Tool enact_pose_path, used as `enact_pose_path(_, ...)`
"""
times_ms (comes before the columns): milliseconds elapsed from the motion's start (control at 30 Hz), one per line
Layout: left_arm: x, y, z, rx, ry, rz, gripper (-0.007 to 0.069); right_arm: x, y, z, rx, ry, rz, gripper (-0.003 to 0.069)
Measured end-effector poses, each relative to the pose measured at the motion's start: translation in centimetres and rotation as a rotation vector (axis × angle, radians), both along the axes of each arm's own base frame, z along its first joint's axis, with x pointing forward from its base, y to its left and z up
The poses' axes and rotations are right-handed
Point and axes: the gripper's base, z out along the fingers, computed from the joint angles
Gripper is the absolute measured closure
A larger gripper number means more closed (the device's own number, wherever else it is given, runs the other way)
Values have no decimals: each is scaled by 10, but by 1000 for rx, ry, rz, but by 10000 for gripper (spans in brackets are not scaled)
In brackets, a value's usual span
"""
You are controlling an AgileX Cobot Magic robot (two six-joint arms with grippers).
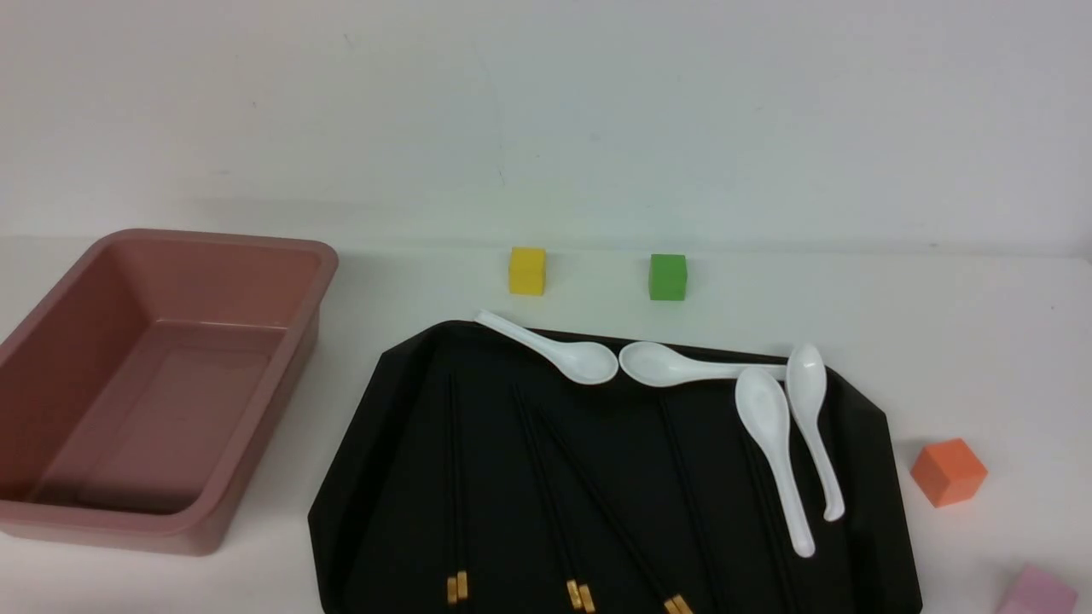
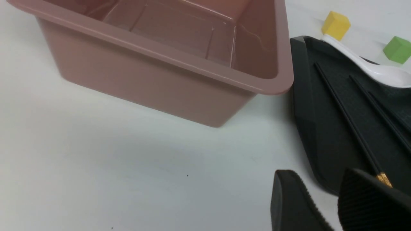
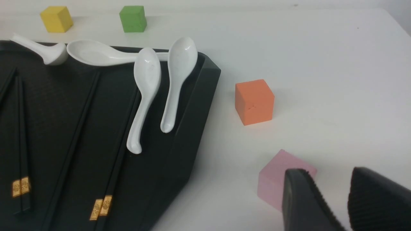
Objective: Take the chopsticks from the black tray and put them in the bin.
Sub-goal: Use the left arm to grab a pair of chopsticks
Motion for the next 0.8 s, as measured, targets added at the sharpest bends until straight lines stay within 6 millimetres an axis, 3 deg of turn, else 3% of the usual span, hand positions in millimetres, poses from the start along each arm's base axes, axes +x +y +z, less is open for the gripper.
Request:
enact_pose_path(133,0,-4,2,-169,4,11,386,0,0,0,0,0,0,419)
enact_pose_path(267,-1,-14,7,-707,60,47,386,0,0,0,0,0,0,419)
enact_pose_path(300,-1,-14,7,-735,65,49,386,0,0,0,0,0,0,419)
enact_pose_path(367,-1,-18,11,-1036,103,68,386,0,0,0,0,0,0,419)
enact_pose_path(467,-1,-21,16,-1266,126,78,386,0,0,0,0,0,0,419)
enact_pose_path(633,-1,-21,20,-1412,130,80,386,0,0,0,0,0,0,419)
enact_pose_path(800,0,-20,22,-1448,111,88,386,0,0,0,0,0,0,419)
